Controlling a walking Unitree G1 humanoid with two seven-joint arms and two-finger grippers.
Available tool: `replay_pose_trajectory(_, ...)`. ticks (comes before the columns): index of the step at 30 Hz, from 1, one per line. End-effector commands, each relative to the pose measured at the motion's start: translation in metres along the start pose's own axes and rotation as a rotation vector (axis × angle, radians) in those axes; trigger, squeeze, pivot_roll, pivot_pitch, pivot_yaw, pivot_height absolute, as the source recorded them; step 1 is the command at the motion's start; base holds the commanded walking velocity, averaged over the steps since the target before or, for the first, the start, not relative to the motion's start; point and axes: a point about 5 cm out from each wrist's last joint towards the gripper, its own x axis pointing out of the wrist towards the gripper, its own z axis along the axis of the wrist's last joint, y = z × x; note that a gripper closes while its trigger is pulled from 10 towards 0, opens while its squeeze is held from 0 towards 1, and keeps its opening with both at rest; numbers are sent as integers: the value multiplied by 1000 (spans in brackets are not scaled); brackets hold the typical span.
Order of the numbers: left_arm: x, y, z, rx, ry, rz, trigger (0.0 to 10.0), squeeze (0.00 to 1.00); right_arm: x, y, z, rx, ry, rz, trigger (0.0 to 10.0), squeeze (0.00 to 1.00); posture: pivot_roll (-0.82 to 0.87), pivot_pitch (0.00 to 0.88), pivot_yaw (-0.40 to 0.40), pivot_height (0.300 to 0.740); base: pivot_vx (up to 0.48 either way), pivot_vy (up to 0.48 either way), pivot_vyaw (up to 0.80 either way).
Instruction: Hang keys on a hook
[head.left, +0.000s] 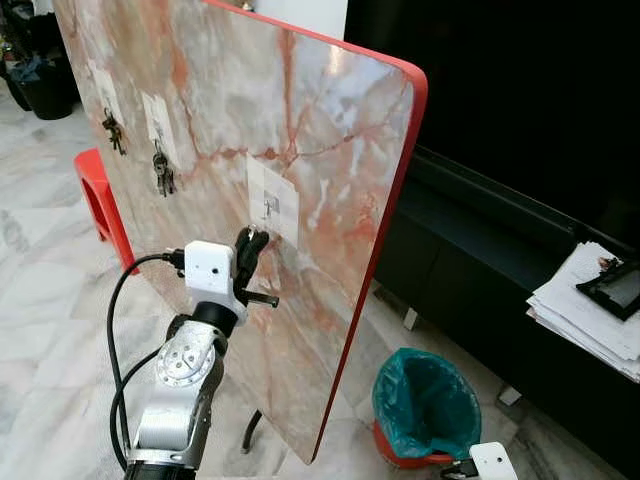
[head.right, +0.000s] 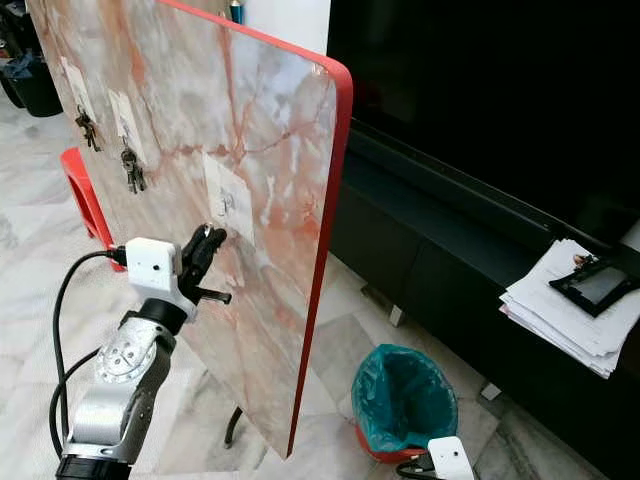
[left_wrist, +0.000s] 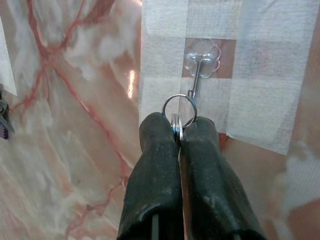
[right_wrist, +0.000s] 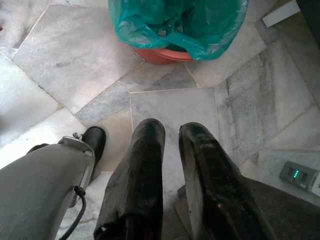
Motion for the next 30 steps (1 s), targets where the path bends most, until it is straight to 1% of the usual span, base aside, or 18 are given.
replay_pose_trajectory(1, 3, -1, 7, 9, -14, -12, 10000, 0, -1, -5, 2, -2, -4, -13, 10000, 0, 72, 0, -94, 740, 0, 0, 0)
replay_pose_trajectory(17, 9, 2, 19, 19, -28, -2, 10000, 0, 0, -5, 3, -3, -5, -13, 10000, 0, 70, 0, -94, 740, 0, 0, 0)
replay_pose_trajectory(22, 10, 5, 19, 14, -24, 16, 10000, 0, 0, -5, 3, -3, -5, -13, 10000, 0, 69, 0, -94, 740, 0, 0, 0)
replay_pose_trajectory(30, 10, 4, 20, -4, -20, 17, 10000, 0, 0, -6, 3, -5, -3, -14, 10000, 0, 70, 0, -96, 740, 0, 0, 0)
